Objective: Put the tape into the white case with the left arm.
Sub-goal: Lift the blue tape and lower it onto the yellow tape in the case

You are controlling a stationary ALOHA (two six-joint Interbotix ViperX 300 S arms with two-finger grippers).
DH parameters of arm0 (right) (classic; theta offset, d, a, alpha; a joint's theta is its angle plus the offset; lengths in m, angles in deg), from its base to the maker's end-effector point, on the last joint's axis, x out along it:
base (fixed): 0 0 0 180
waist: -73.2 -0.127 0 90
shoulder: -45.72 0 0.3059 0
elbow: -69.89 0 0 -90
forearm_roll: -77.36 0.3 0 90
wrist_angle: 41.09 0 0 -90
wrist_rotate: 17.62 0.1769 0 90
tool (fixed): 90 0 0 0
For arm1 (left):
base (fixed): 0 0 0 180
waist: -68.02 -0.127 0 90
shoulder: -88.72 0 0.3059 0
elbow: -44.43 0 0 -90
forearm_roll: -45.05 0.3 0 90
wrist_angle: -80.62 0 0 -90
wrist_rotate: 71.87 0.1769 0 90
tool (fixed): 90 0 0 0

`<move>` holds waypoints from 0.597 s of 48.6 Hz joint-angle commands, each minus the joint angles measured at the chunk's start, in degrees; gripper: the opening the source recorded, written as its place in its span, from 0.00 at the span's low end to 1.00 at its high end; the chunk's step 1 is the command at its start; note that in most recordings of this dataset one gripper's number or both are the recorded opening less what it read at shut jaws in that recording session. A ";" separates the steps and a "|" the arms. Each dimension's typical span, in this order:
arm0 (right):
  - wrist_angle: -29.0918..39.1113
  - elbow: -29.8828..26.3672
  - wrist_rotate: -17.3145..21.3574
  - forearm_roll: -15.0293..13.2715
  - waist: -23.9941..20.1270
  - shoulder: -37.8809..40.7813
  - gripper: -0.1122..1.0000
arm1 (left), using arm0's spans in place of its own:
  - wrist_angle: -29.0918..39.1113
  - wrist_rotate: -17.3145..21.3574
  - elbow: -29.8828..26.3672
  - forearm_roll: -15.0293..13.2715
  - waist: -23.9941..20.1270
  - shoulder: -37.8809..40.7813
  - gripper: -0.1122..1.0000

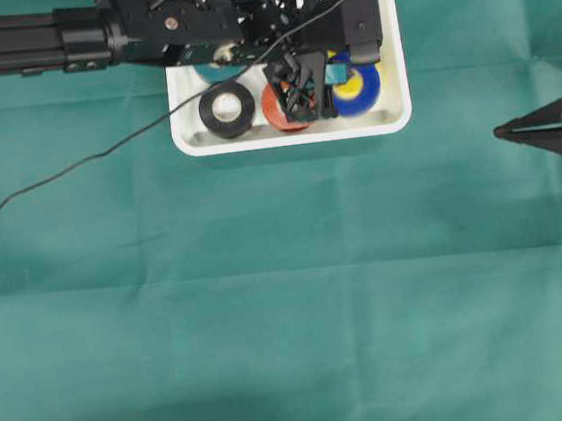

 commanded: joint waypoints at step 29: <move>-0.62 -0.53 0.09 -0.09 0.09 0.35 0.02 | -0.18 -0.18 -1.58 0.00 0.18 -1.41 0.57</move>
